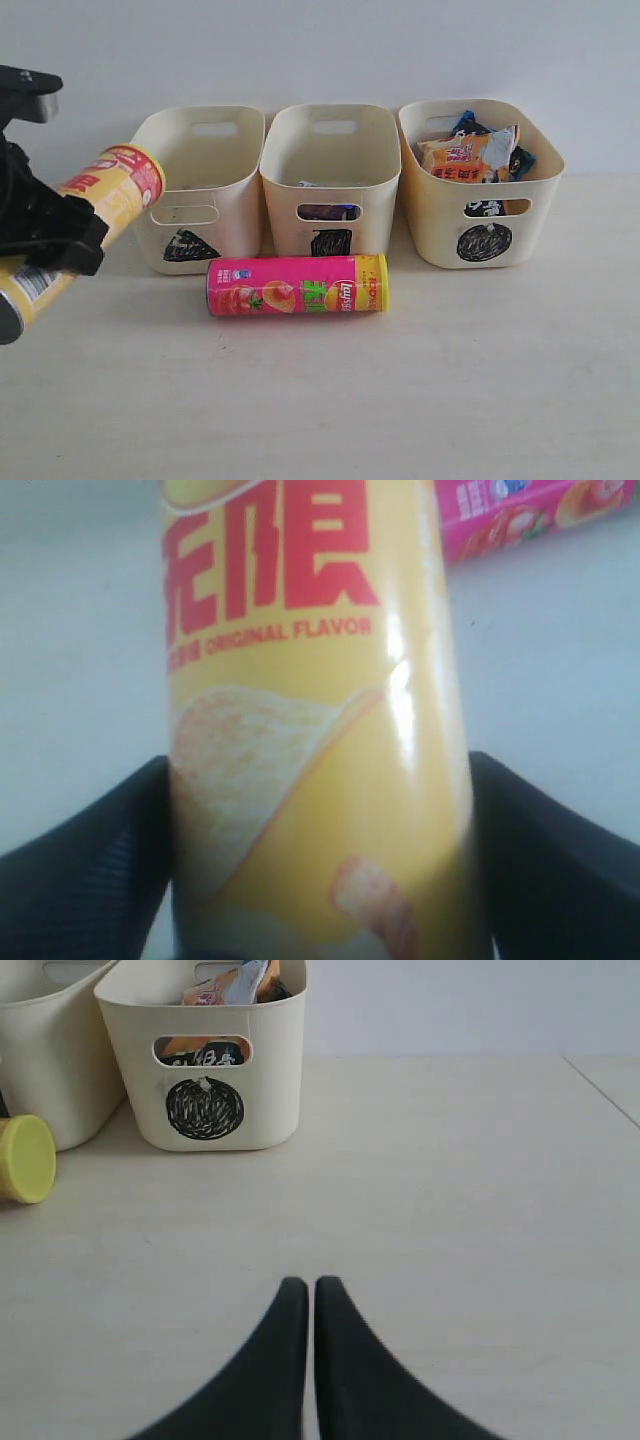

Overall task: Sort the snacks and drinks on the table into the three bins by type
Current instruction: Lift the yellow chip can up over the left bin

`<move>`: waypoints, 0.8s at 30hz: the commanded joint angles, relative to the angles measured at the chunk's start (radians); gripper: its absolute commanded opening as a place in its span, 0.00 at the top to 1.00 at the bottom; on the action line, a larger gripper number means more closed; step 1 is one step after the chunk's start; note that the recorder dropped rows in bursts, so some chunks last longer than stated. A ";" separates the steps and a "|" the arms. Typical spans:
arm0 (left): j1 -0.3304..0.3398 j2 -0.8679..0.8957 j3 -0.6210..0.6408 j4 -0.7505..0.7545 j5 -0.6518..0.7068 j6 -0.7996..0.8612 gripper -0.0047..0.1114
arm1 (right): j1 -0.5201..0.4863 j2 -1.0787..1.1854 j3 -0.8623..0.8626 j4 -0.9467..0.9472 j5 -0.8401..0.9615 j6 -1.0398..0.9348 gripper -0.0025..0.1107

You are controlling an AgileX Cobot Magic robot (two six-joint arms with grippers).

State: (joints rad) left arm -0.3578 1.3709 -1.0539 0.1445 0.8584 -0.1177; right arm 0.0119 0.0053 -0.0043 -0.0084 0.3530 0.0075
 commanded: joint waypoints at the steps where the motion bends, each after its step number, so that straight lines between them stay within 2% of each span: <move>1: -0.002 -0.014 -0.006 -0.007 -0.130 0.004 0.92 | -0.002 -0.005 0.004 -0.001 -0.012 -0.002 0.98; 4: -0.002 0.030 -0.041 -0.004 -0.259 -0.001 0.92 | -0.002 -0.005 0.004 -0.001 -0.012 -0.002 0.98; 15: -0.002 0.296 -0.362 0.025 -0.296 -0.001 0.92 | -0.002 -0.005 0.004 -0.001 -0.012 -0.002 0.98; 24: 0.038 0.465 -0.533 0.036 -0.373 -0.001 0.92 | -0.002 -0.005 0.004 -0.001 -0.012 -0.002 0.98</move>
State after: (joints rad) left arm -0.3398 1.7941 -1.5465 0.1779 0.5207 -0.1177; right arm 0.0119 0.0053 -0.0043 -0.0084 0.3530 0.0075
